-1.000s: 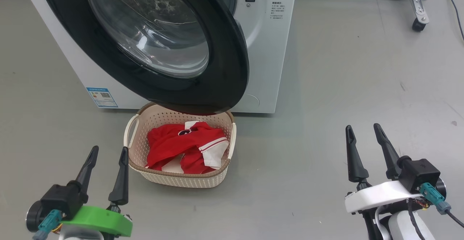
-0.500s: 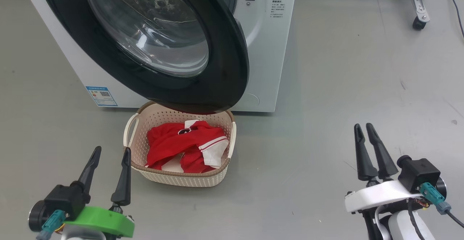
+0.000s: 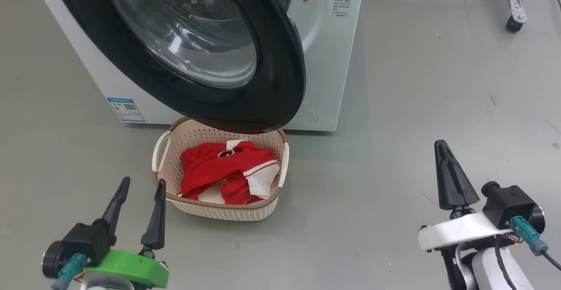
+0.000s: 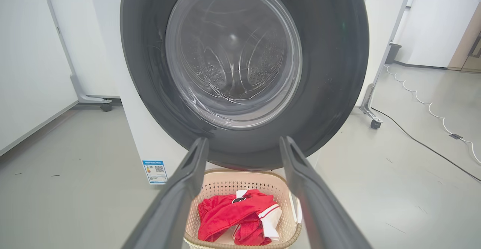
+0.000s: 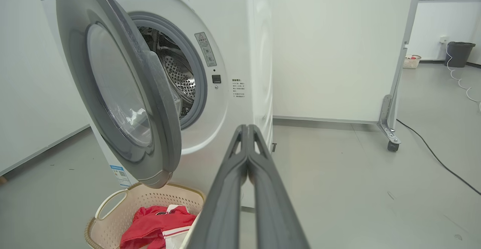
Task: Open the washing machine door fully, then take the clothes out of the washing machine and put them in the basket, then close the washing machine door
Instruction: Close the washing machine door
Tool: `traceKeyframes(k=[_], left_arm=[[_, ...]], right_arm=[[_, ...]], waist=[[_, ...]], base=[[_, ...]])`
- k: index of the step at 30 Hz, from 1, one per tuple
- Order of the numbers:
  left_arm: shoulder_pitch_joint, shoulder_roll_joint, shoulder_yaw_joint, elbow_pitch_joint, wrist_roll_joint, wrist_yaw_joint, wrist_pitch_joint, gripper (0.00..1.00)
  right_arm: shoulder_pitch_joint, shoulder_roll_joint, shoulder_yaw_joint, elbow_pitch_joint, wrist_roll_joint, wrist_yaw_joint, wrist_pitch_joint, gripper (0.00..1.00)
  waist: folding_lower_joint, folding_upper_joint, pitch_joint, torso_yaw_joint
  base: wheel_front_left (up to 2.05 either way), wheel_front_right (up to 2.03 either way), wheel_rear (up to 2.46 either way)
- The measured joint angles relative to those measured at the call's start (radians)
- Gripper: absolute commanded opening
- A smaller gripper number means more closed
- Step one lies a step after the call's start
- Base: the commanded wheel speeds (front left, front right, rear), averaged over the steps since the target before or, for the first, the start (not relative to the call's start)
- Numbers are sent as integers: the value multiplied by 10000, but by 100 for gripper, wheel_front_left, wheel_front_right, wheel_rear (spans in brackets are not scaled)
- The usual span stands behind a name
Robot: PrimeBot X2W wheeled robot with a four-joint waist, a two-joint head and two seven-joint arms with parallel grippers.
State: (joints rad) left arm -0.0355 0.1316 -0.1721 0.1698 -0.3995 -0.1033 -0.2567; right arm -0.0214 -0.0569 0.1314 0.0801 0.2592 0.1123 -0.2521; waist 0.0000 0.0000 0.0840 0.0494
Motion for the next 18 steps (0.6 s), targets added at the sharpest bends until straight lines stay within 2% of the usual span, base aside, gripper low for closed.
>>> traceKeyframes(k=[6,18], left_arm=[[-38,-128,-88,-69,54,-79,0,100],[-768,-305,-382,-222,102,-167,0,100]], right_arm=[[-647,-249,581,-194,-314,33,0,0],[-3080,-1035,2941,-337,-859,98,353,0]], waist=[[0,0,297,194],[0,0,1411,811]], base=[[0,0,0],[0,0,0]])
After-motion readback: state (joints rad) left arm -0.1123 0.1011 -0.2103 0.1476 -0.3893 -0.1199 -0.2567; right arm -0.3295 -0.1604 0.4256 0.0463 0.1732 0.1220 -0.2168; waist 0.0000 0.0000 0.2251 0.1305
